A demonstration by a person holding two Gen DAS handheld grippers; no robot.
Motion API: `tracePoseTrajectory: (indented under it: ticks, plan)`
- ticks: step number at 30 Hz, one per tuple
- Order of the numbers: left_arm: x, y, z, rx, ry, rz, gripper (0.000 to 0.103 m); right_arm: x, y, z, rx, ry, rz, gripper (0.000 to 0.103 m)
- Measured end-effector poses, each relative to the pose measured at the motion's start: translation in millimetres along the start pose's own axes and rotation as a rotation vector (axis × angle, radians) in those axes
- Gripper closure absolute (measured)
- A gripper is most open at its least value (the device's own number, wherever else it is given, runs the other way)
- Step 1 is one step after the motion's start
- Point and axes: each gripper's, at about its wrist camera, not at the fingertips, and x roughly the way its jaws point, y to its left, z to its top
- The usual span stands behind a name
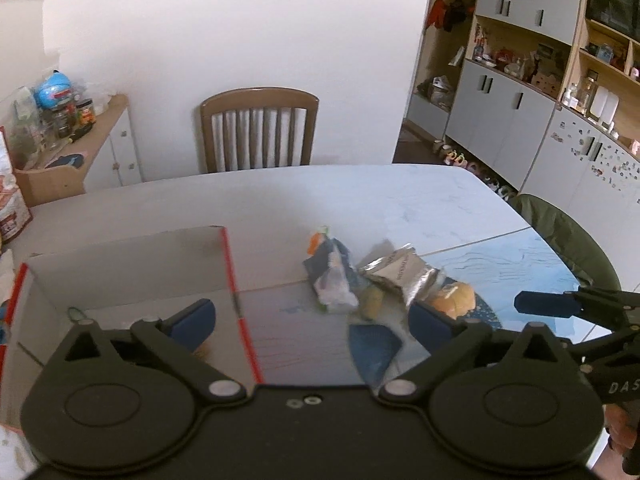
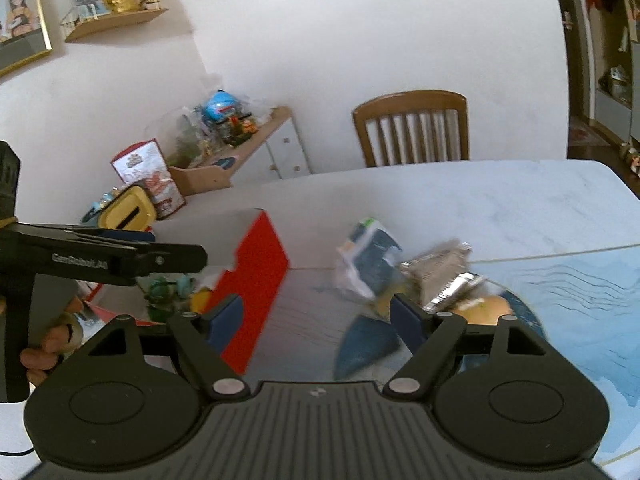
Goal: Organize objects
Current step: 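Move both open tools back from the box to the pile, then grasp the yellow bread plush with the right tool while the left tool grasps the white-grey snack bag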
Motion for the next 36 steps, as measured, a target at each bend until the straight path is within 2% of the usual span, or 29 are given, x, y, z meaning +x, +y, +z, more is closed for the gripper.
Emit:
tracePoseTrajectory:
  ticks: [10,19,24,36]
  plan:
    - [41.6,-31.8,1.5,-0.013,0.024,0.008,0.001,5.5,-53.2,-5.6,-0.013,0.029,-0.075,0.022]
    - [94.4,-46.3,17.1,-0.002,0.035,0.071,0.001,38.0,-95.4,-8.6,-0.019,0.089,-0.14,0.022]
    - [131.8,-43.7,22.0,-0.02,0.098,0.115,0.001,57.5,-110.0,-12.6,0.006,0.116,-0.144,0.022]
    - [196.2,-34.6,26.7,0.0,0.2,0.153,0.001,104.5,-120.4,-11.8,-0.017,0.165,-0.158,0.022]
